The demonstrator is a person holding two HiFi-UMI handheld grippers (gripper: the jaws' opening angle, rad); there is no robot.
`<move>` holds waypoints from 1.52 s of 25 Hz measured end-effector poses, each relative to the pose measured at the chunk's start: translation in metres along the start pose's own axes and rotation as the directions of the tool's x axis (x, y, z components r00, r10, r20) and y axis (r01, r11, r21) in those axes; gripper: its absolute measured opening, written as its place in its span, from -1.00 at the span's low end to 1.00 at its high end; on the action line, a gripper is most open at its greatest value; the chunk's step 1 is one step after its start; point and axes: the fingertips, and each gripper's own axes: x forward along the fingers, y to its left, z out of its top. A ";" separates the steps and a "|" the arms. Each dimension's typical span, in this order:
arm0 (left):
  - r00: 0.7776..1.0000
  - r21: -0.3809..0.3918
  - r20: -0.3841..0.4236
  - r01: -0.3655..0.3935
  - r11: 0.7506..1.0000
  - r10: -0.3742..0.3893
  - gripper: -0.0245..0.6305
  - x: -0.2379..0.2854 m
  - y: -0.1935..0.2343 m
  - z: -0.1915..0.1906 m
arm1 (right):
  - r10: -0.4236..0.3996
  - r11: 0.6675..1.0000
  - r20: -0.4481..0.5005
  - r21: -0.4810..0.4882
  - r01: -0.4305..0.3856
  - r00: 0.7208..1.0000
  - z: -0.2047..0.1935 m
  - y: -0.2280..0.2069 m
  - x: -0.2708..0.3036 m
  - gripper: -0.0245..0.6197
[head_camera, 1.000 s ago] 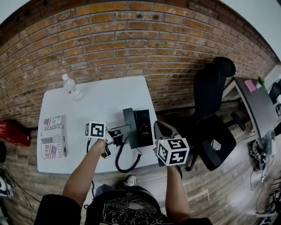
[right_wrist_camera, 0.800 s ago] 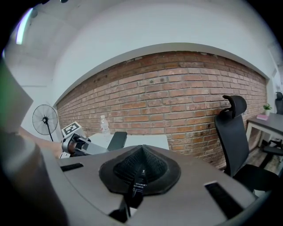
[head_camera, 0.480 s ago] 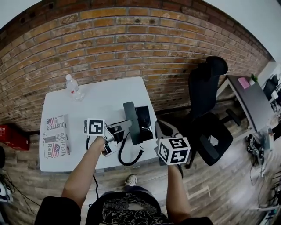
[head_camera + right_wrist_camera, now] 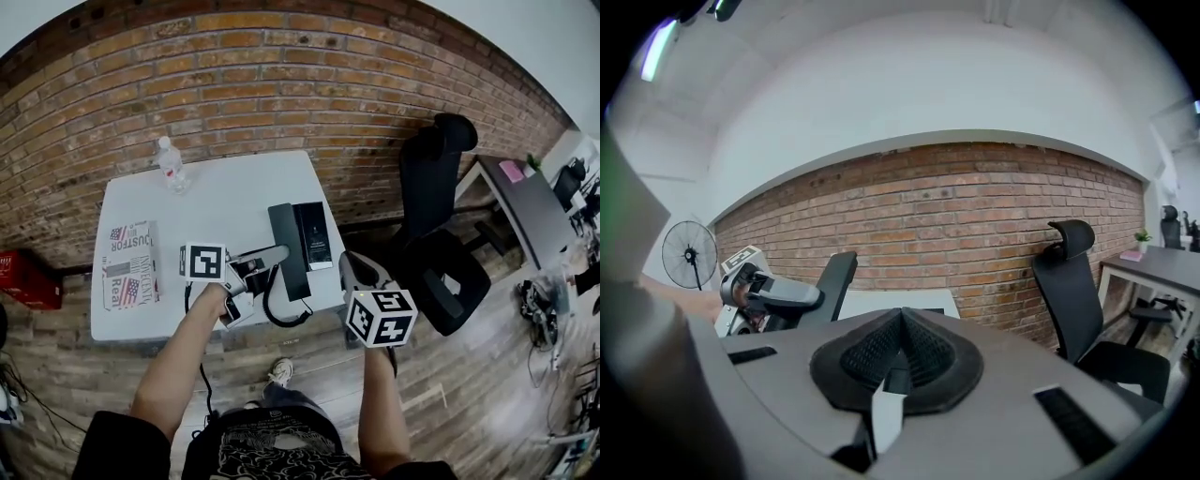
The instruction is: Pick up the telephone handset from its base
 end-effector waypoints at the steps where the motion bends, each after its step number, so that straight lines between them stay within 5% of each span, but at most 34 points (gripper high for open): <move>1: 1.000 0.012 0.001 -0.002 1.000 0.002 -0.70 -0.005 -0.005 -0.004 | -0.001 1.000 0.002 -0.002 0.001 1.000 -0.001 0.004 -0.006 -0.92; 16: 0.999 0.068 0.006 0.053 0.996 -0.054 -0.70 -0.047 -0.083 -0.071 | -0.022 0.999 0.043 -0.037 0.024 0.999 -0.006 0.057 -0.104 -0.92; 21: 0.998 0.015 0.013 0.060 0.998 -0.060 -0.70 -0.051 -0.103 -0.095 | -0.010 0.999 0.058 -0.038 0.012 0.998 -0.006 0.063 -0.127 -0.92; 24: 0.998 0.065 0.021 0.051 0.997 -0.052 -0.70 -0.051 -0.113 -0.103 | 0.009 0.999 0.072 -0.045 -0.006 0.997 -0.005 0.064 -0.139 -0.92; 38: 0.972 0.101 0.225 -0.086 0.991 0.062 -0.70 -0.046 -0.157 -0.161 | 0.124 0.991 0.114 -0.072 -0.117 0.986 -0.020 0.037 -0.208 -0.92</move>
